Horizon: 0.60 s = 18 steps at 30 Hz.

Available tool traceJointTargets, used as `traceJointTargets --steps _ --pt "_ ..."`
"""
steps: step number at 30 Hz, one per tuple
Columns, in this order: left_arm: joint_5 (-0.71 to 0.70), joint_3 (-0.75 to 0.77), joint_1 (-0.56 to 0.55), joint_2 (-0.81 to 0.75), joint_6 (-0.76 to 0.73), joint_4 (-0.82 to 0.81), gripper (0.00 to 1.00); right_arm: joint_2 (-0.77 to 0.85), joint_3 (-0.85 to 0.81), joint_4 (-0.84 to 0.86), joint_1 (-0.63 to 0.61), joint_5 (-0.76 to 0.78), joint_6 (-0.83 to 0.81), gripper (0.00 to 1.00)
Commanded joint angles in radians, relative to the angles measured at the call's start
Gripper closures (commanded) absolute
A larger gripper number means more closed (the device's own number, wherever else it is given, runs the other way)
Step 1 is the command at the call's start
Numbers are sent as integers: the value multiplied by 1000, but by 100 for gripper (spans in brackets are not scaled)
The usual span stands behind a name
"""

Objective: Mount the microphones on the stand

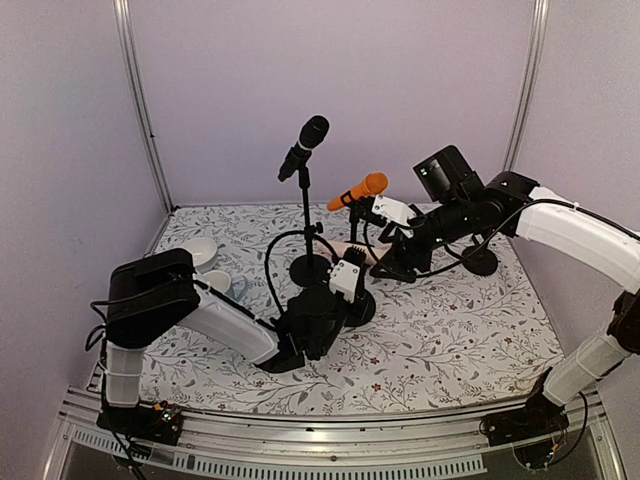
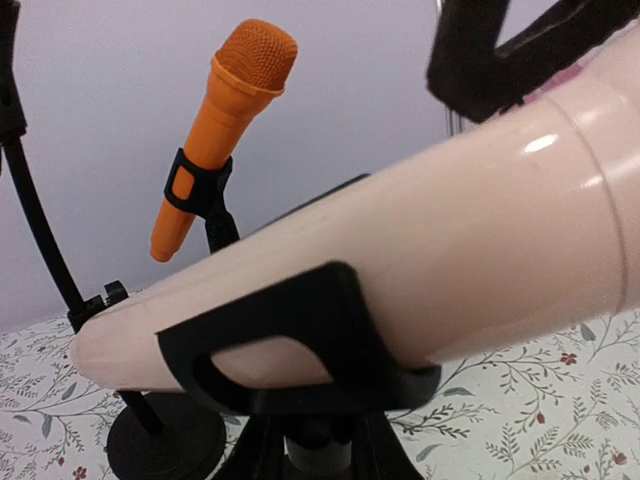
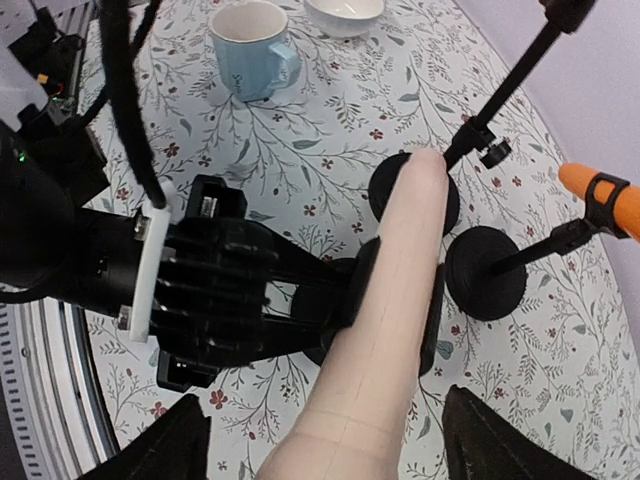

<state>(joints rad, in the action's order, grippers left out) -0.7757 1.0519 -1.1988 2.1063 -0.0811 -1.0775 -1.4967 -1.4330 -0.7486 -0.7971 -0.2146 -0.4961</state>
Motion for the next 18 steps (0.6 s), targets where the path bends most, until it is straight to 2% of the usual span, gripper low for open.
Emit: traceJointTargets --steps 1,3,6,10,14,18 --pt "151 4 -50 -28 -44 30 100 104 -95 -84 47 -149 16 7" --pt "170 13 -42 -26 -50 30 100 165 -128 -88 111 -200 15 1" --pt "213 32 -28 -16 -59 23 100 255 -101 -65 198 -216 15 1" --pt "363 73 15 11 -70 4 100 354 18 3 343 -218 28 1" --pt "518 182 74 72 -60 33 100 417 148 79 511 -282 79 1" --pt "629 326 135 157 -17 59 100 471 260 133 588 -328 122 1"
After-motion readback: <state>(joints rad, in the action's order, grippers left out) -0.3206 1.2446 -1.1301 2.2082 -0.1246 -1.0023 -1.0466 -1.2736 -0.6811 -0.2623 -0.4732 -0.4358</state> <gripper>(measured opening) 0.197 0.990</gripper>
